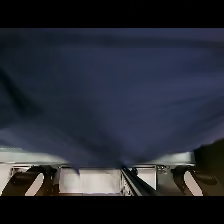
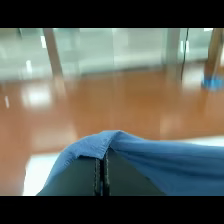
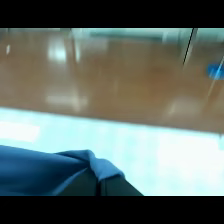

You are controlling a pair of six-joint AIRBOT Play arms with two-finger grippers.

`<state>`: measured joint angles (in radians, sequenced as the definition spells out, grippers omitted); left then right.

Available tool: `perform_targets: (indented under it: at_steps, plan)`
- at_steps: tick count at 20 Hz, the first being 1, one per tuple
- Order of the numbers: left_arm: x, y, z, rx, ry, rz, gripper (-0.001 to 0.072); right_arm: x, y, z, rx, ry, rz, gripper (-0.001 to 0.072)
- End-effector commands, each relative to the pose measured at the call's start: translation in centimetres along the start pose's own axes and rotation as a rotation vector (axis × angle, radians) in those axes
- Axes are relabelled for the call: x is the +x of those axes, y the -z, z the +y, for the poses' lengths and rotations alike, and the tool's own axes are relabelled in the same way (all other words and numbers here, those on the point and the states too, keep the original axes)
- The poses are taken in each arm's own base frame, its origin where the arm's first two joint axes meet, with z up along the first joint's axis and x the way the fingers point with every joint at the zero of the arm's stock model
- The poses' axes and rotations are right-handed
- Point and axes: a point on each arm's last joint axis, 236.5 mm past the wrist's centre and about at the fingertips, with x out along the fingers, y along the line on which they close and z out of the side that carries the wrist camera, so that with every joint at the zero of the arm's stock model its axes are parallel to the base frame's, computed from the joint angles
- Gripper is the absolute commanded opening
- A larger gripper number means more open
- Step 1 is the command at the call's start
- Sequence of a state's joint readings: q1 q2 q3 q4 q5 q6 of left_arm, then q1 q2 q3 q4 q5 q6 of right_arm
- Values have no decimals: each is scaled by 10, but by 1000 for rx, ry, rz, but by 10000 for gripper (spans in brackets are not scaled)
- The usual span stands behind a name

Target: Fold the shirts.

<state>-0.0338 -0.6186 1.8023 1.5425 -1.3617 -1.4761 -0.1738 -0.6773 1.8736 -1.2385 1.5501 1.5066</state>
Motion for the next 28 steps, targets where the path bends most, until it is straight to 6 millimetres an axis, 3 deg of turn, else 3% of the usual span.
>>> perform_targets:
  at_steps: [1, 5, 10, 14, 17, 20, 22, 24, 26, 28]
  plan:
    - [61, 78, 1, 10, -16, 232, 17, 54, 54, -6, 91, -51, 196, 24]
    - [180, 150, -13, -43, -11, 352, 17, 167, 131, -31, 163, -101, 404, 24]
    - [315, 238, -30, -156, -19, 472, 17, 309, 188, -69, 293, -117, 499, 24]
    - [382, 314, -37, -301, -67, 592, 18, 402, 240, -93, 422, -113, 585, 24]
    - [414, 347, -47, -386, -74, 643, 18, 451, 259, -101, 517, -124, 618, 24]
    - [428, 363, -57, -458, -57, 678, 18, 475, 265, -93, 573, -180, 649, 24]
    - [415, 372, -57, -343, -24, 750, 17, 468, 277, -86, 544, -220, 716, 24]
    - [389, 387, -50, -132, 49, 876, 17, 447, 294, -88, 468, -232, 819, 24]
    - [359, 410, -39, -116, 51, 1031, 18, 414, 322, -86, 412, -241, 996, 24]
    - [342, 428, -34, -79, 74, 1117, 17, 393, 351, -87, 385, -220, 1120, 24]
